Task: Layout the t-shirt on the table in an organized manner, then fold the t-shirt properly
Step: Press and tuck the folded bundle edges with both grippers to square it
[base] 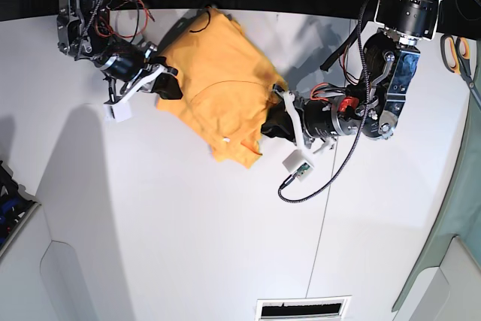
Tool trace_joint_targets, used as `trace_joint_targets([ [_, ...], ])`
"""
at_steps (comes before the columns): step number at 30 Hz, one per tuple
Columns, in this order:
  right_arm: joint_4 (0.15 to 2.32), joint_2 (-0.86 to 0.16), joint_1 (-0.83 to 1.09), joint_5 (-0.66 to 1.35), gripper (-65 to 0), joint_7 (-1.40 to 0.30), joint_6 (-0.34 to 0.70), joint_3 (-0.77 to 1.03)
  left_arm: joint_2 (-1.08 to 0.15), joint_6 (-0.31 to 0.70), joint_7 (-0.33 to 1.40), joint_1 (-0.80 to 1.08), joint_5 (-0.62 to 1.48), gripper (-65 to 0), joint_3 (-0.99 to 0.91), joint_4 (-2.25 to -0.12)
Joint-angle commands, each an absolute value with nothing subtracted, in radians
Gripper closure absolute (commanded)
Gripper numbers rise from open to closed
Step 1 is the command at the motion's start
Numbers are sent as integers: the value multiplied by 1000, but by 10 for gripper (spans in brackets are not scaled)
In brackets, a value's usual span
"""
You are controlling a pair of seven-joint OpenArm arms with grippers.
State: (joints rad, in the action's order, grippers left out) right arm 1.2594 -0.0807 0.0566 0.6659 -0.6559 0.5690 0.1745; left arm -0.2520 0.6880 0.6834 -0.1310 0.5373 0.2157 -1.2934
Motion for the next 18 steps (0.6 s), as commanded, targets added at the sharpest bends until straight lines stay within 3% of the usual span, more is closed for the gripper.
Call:
trace_joint_targets([
  [1,1279,-72,44,673,0,-659,577,175,-262,698,666,-155,552,-84,213,-1306],
  [9,1382,-56,39,627,0,-654,577,176,-396,693,674,-168,607,-84,156,-1307],
  [15,1436,-56,39,543,0,-621,576,176,-450,698,906,-130,951,-84,129,-1412],
  [18,1436,-56,39,473,0,-592,576,176,-443,698,924,-51,1007,-77,131,-1563],
])
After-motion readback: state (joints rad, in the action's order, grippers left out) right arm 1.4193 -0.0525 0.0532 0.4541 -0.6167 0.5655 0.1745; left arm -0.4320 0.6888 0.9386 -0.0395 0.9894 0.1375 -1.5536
